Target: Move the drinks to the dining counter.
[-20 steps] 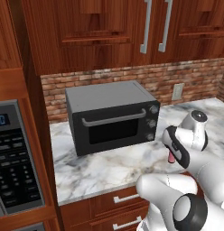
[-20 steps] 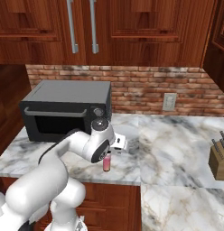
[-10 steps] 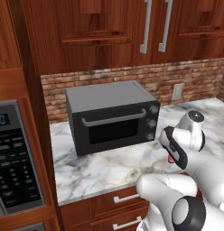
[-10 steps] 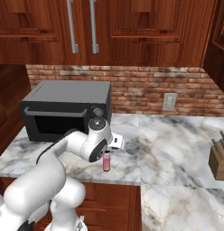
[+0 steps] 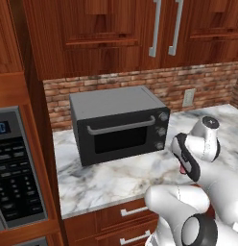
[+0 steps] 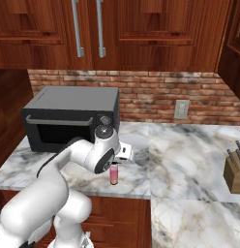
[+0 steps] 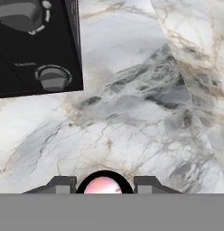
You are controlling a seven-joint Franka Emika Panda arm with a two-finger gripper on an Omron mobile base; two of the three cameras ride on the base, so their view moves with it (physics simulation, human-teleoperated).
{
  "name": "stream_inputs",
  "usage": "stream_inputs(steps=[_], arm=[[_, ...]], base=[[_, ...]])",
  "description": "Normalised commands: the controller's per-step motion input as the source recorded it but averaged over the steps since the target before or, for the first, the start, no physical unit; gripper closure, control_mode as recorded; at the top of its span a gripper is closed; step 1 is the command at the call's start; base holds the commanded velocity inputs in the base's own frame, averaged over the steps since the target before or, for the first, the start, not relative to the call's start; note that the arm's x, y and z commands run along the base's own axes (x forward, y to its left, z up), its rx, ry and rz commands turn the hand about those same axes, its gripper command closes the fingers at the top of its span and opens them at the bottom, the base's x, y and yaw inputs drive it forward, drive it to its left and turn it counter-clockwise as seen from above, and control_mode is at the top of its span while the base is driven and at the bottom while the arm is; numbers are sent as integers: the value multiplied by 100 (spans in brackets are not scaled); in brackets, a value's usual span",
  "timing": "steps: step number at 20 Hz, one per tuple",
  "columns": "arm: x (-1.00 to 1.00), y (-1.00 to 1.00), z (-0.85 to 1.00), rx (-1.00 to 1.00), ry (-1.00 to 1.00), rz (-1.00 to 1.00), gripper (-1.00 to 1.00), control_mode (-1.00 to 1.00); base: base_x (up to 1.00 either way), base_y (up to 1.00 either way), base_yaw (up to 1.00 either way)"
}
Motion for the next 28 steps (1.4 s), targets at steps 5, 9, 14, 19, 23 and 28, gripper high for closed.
stream_inputs(steps=[5, 9, 14, 19, 23, 28], arm=[[-69, 0, 85, 0, -15, 4, 100, -100], [-84, 0, 100, 0, -29, 9, 100, -100], [-80, 6, 77, 0, -30, 12, 100, -100], [-55, 28, 87, 0, -17, 14, 100, -100], [-43, 43, 86, 0, -9, 15, 100, -100], [-50, 53, 37, 0, -3, 14, 100, -100]], base=[[0, 0, 0], [0, 0, 0], [0, 0, 0], [0, 0, 0], [0, 0, 0], [0, 0, 0]])
